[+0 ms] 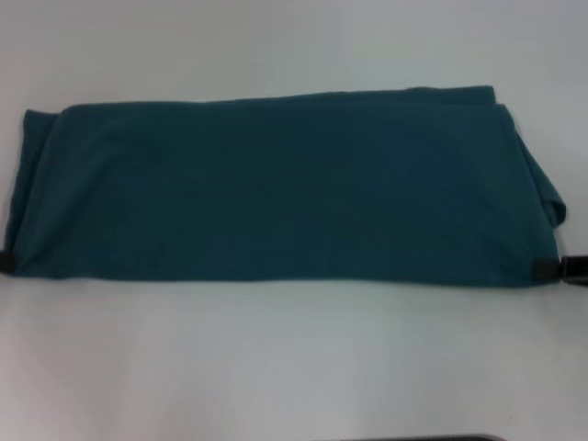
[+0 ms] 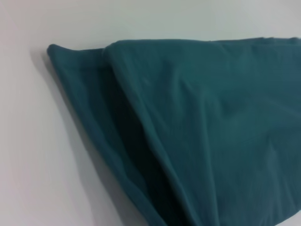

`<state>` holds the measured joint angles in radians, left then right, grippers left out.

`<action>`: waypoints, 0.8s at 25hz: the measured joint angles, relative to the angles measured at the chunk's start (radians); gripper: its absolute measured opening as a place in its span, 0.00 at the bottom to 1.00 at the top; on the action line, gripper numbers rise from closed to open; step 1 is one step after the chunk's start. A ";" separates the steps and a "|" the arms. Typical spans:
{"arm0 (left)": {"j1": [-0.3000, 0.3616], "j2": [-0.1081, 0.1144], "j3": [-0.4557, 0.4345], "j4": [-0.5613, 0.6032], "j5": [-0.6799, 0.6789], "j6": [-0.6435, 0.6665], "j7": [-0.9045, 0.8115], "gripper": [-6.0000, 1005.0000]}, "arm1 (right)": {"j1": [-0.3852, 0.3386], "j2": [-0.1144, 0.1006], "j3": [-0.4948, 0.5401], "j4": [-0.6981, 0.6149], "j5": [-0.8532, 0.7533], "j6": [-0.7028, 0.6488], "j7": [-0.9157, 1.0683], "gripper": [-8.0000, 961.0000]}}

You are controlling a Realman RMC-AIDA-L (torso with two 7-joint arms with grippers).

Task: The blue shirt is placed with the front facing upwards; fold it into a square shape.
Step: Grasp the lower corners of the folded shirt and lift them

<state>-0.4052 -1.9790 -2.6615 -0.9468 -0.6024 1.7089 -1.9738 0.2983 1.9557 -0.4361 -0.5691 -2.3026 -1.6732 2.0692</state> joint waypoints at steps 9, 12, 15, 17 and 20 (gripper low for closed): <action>0.074 -0.002 -0.060 -0.015 -0.001 0.079 0.055 0.01 | -0.053 0.008 0.000 0.000 -0.008 -0.069 -0.043 0.08; 0.101 -0.001 -0.075 -0.015 0.000 0.101 0.072 0.01 | -0.073 0.013 -0.001 0.000 -0.014 -0.081 -0.055 0.08; 0.127 -0.001 -0.092 -0.015 0.001 0.130 0.092 0.01 | -0.094 0.015 0.004 0.000 -0.020 -0.088 -0.068 0.08; 0.136 -0.001 -0.100 -0.016 0.002 0.143 0.100 0.01 | -0.108 0.016 0.007 0.000 -0.021 -0.094 -0.079 0.08; 0.151 0.000 -0.110 -0.016 0.003 0.164 0.110 0.01 | -0.125 0.019 0.008 0.001 -0.021 -0.101 -0.086 0.08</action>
<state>-0.2539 -1.9794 -2.7712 -0.9633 -0.5990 1.8731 -1.8634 0.1734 1.9751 -0.4281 -0.5680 -2.3239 -1.7747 1.9833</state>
